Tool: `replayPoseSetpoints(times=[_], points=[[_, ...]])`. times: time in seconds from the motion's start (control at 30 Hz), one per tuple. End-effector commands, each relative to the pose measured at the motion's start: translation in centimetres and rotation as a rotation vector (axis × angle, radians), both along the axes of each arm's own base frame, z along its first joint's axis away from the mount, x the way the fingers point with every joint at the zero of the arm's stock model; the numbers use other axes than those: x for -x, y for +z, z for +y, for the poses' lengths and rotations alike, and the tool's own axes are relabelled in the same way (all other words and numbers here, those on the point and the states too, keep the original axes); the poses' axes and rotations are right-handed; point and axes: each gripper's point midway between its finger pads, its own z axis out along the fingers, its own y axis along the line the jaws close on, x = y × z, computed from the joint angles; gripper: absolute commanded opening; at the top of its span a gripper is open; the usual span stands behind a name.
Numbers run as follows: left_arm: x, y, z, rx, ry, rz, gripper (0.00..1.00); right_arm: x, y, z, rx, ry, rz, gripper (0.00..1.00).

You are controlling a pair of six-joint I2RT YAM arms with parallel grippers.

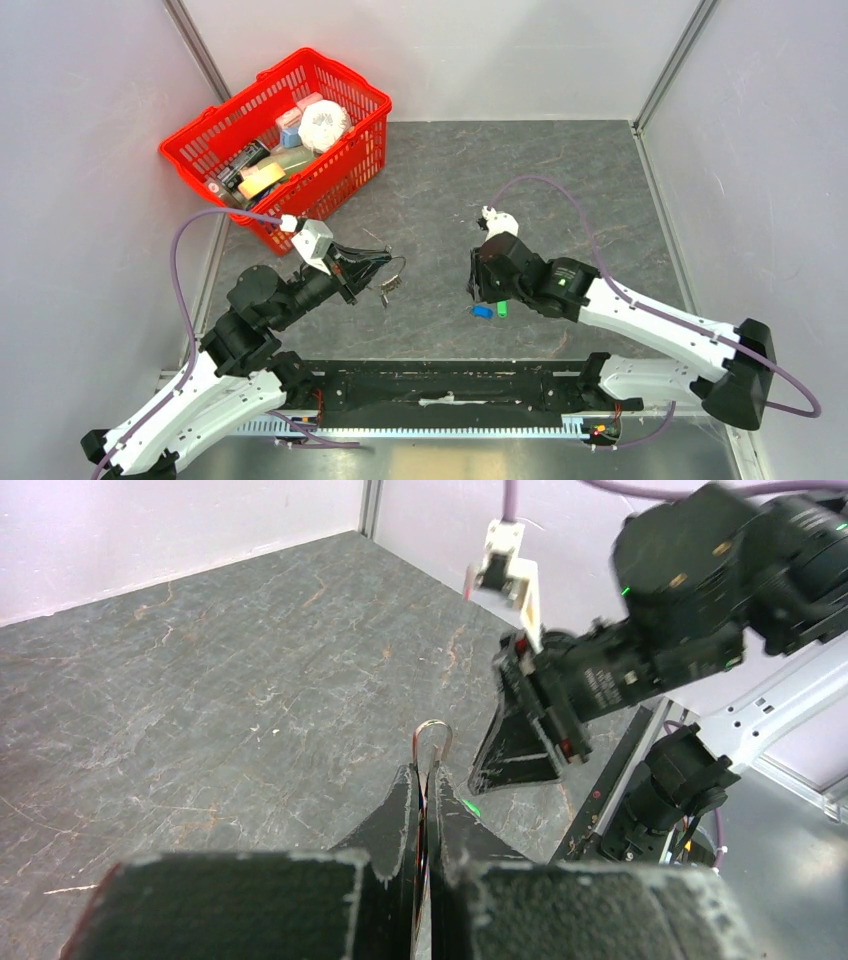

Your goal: Put the keys on the keyring

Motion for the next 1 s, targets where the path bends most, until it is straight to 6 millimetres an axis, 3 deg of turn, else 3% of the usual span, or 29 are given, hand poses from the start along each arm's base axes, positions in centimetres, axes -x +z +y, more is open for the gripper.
replayPoseSetpoints(times=[0.0, 0.17, 0.37, 0.97], points=[[0.0, 2.2, 0.5, 0.038, 0.020, -0.056, 0.02, -1.2, -3.0, -0.4, 0.053, -0.059, 0.008, 0.41], [0.1, 2.2, 0.6, 0.042, 0.018, -0.056, 0.02, -1.2, -6.1, 0.2, 0.170, 0.062, 0.032, 0.44], [0.2, 2.2, 0.5, 0.044, 0.014, -0.052, 0.02, -1.6, -8.3, 1.0, 0.266, 0.205, 0.033, 0.49], [0.1, 2.1, 0.4, 0.041, 0.012, -0.048, 0.02, -2.5, -12.9, 2.3, 0.198, 0.336, 0.103, 0.50]])
